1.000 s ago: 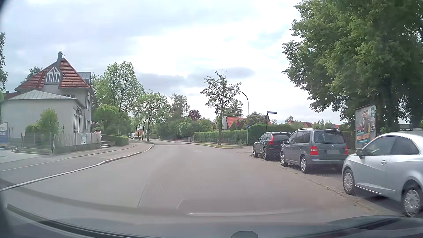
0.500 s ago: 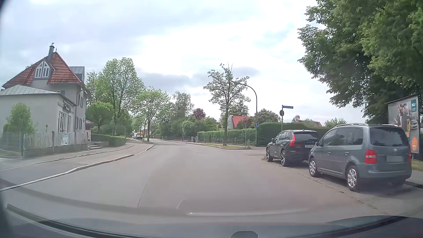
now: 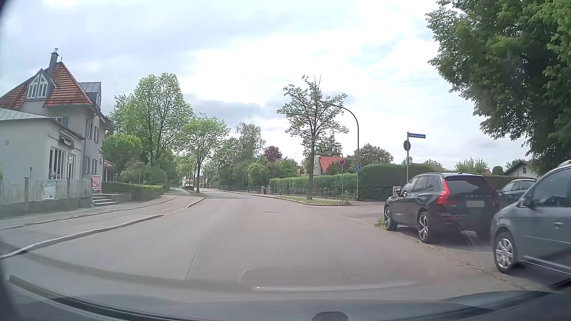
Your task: Follow the waypoints while adhering to traffic rules and regulations
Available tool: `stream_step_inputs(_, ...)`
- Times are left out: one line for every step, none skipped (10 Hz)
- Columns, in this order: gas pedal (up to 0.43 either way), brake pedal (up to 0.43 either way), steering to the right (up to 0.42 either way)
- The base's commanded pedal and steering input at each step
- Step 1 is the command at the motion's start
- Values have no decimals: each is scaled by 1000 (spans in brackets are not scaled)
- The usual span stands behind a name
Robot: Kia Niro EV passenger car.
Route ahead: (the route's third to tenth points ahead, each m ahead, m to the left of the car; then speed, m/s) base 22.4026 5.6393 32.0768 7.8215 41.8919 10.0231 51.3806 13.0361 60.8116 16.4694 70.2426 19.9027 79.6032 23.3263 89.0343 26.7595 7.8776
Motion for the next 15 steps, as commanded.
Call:
stream_step_inputs(209, 0, -16)
stream_step_inputs(197, 0, -16)
stream_step_inputs(189, 0, -16)
stream_step_inputs(110, 0, -17)
stream_step_inputs(0, 0, -18)
stream_step_inputs(0, 0, -18)
stream_step_inputs(0, 0, -18)
stream_step_inputs(0, 0, -18)
stream_step_inputs(0, 0, -18)
stream_step_inputs(0, 0, -18)
stream_step_inputs(0, 0, -18)
stream_step_inputs(0, 0, -20)
stream_step_inputs(0, 0, -25)
stream_step_inputs(0, 0, -28)
stream_step_inputs(0, 0, -31)
